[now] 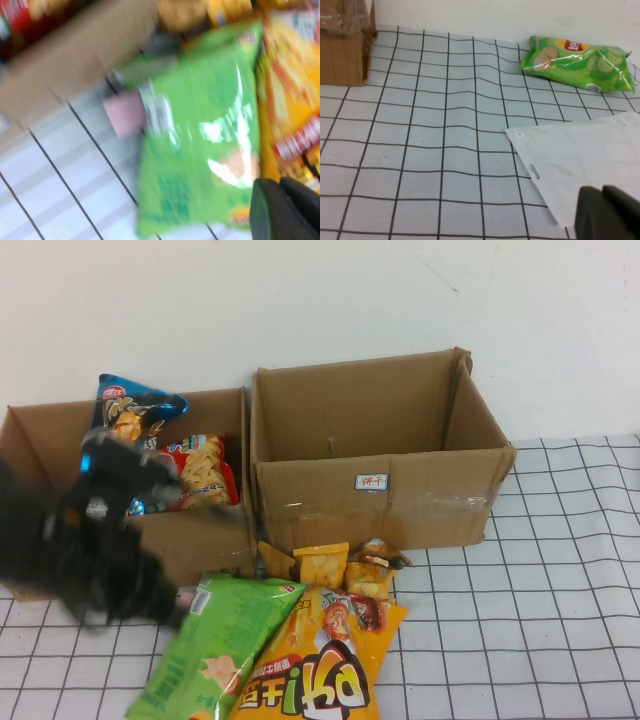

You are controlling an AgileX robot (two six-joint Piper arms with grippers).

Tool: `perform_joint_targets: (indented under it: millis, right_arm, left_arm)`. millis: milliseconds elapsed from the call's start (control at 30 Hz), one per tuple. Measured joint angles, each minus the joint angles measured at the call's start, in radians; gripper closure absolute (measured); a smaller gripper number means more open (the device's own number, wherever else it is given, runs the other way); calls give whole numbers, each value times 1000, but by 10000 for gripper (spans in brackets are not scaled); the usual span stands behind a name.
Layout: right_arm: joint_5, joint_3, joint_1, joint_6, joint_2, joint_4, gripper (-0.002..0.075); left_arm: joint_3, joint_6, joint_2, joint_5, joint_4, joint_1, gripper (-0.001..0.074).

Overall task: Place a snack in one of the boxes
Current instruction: Pick up the potato chip

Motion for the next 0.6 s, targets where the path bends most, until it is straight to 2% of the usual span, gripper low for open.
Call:
perform_joint_targets:
  millis: [167,300,367,433,500,600]
  right_arm:
    - [0,0,0,0,0,0,726]
    - [0,0,0,0,0,0,726]
    - [0,0,0,0,0,0,726]
    - [0,0,0,0,0,0,726]
    - [0,0,0,0,0,0,726]
    - [0,0,0,0,0,0,726]
  left_arm:
    - [171,4,-119,-22,-51,0,735]
    - [207,59,-119,-1,-85,0,734]
    - [208,122,-100,3,-120,0,706]
    - [208,196,-74,1,-179,0,626]
    - [208,269,-42,-14,-234,0,502]
    - [208,334,19,-84,-293,0,251]
